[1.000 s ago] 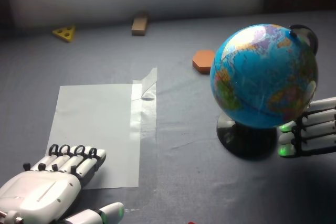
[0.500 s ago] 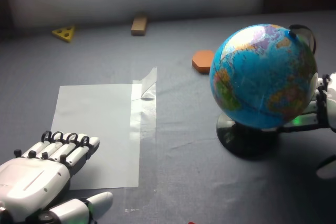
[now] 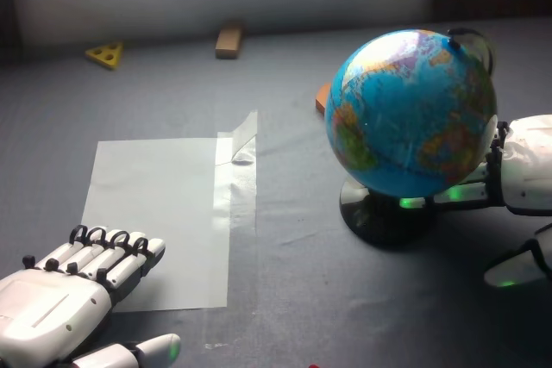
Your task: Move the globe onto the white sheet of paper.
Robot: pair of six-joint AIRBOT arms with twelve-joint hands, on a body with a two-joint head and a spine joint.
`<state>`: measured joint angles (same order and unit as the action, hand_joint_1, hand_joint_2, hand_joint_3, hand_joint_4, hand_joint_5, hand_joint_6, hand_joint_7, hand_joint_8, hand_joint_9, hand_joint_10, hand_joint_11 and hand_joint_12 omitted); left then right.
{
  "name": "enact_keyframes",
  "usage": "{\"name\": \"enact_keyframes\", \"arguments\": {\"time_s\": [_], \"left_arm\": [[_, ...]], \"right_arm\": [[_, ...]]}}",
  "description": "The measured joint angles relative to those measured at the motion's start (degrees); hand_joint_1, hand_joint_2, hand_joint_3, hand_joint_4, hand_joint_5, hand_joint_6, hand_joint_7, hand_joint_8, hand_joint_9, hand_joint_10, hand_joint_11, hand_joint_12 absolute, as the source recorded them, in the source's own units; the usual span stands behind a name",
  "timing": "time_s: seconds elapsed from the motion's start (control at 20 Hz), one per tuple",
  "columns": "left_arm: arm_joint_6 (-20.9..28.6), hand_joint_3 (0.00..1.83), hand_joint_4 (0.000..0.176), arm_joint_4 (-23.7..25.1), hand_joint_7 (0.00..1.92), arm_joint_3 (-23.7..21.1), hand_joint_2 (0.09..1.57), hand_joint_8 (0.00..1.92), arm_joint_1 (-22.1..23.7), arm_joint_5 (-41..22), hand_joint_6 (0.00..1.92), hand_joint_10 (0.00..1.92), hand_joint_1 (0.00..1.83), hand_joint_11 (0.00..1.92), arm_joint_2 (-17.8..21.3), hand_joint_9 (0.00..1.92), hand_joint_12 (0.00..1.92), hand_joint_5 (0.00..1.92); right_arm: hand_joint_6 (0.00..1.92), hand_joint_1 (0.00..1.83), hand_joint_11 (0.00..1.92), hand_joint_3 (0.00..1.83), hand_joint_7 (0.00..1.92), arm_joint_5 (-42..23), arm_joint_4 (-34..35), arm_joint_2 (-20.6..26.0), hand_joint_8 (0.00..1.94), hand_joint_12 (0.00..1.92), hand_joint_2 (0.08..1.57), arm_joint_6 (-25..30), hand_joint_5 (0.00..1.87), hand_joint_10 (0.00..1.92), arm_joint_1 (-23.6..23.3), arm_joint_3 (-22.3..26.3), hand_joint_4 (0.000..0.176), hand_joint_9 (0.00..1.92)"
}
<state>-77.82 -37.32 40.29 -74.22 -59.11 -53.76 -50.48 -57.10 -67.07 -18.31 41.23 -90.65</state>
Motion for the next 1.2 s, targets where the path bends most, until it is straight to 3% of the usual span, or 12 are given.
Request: {"name": "enact_keyframes", "arguments": {"time_s": [0.45, 0.85, 1.2], "left_arm": [[-0.3, 0.00, 0.000, -0.9, 0.00, 0.0, 1.24, 0.00, 0.0, -0.1, 0.00, 0.00, 0.00, 0.00, 0.0, 0.00, 0.00, 0.00], [0.0, 0.00, 0.000, -1.2, 0.00, -0.1, 1.24, 0.00, 0.0, -0.1, 0.00, 0.00, 0.00, 0.00, 0.0, 0.00, 0.00, 0.00], [0.0, 0.00, 0.000, -1.9, 0.00, -0.2, 1.23, 0.00, -0.1, -0.1, 0.00, 0.00, 0.00, 0.00, 0.0, 0.00, 0.00, 0.00]], "right_arm": [[0.01, 0.00, 0.00, 0.00, 0.21, 4.1, -3.7, -0.5, 0.01, 0.11, 1.17, 3.0, 0.19, 0.01, -3.0, 3.5, 0.000, 0.15], [0.00, 0.00, 0.00, 0.00, 0.20, 15.7, -6.7, -0.2, 0.00, 0.09, 1.17, 2.7, 0.17, 0.00, -7.6, 11.9, 0.000, 0.14], [0.00, 0.00, 0.00, 0.00, 0.20, 23.3, -6.4, -2.1, 0.00, 0.11, 1.16, 2.1, 0.17, 0.00, -10.4, 14.4, 0.000, 0.15]]}}
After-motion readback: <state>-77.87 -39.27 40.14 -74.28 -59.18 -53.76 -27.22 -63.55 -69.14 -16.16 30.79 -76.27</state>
